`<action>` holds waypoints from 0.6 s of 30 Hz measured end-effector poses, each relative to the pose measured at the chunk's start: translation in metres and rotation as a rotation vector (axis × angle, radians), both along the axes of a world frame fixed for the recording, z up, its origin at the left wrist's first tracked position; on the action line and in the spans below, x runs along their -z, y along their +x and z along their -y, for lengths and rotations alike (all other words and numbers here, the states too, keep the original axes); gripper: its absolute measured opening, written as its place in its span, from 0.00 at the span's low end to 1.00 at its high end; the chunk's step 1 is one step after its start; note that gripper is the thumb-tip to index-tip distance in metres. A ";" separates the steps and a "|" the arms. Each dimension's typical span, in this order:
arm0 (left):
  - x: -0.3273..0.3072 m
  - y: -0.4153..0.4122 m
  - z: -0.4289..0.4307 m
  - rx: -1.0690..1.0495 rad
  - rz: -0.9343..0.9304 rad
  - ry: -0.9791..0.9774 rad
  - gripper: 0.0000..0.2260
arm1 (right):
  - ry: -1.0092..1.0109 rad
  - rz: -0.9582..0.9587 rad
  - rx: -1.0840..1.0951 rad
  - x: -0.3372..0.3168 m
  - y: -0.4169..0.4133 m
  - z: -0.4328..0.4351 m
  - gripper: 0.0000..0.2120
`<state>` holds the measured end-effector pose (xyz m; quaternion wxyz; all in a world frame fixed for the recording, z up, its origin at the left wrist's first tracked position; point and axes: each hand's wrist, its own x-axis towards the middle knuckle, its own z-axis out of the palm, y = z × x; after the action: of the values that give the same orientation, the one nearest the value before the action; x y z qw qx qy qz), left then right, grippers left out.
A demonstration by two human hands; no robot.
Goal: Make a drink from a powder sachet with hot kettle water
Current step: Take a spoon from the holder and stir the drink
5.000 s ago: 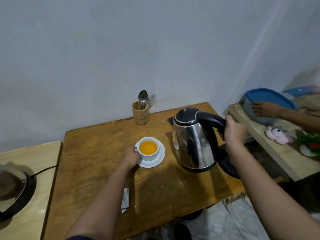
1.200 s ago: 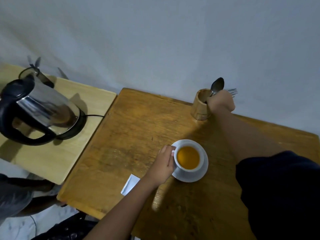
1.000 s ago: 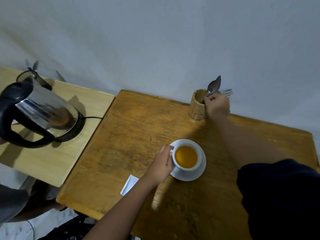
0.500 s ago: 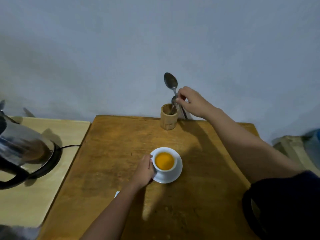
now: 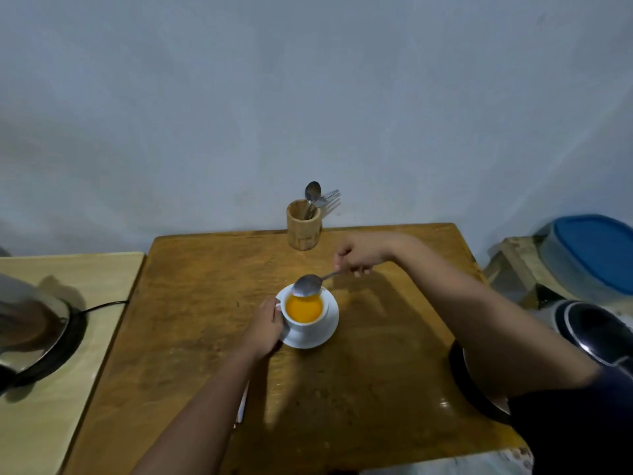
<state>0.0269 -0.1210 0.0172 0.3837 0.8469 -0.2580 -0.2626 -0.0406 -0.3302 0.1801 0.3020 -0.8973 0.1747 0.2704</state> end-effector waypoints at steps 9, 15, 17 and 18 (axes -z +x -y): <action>-0.003 0.004 -0.002 -0.007 -0.078 -0.013 0.10 | 0.205 0.525 0.302 0.017 -0.013 -0.012 0.03; -0.007 0.010 -0.004 0.029 -0.154 -0.016 0.09 | 0.330 0.519 0.338 0.032 -0.009 -0.021 0.04; -0.007 0.011 -0.005 0.025 -0.175 -0.023 0.10 | 0.245 0.483 0.286 0.036 -0.007 -0.025 0.07; -0.007 0.011 -0.005 0.019 -0.183 -0.026 0.11 | 0.196 0.465 0.248 0.038 -0.006 -0.027 0.08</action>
<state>0.0384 -0.1155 0.0242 0.4140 0.8119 -0.2332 -0.3391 -0.0468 -0.3032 0.1422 0.4502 -0.8735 0.1821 0.0340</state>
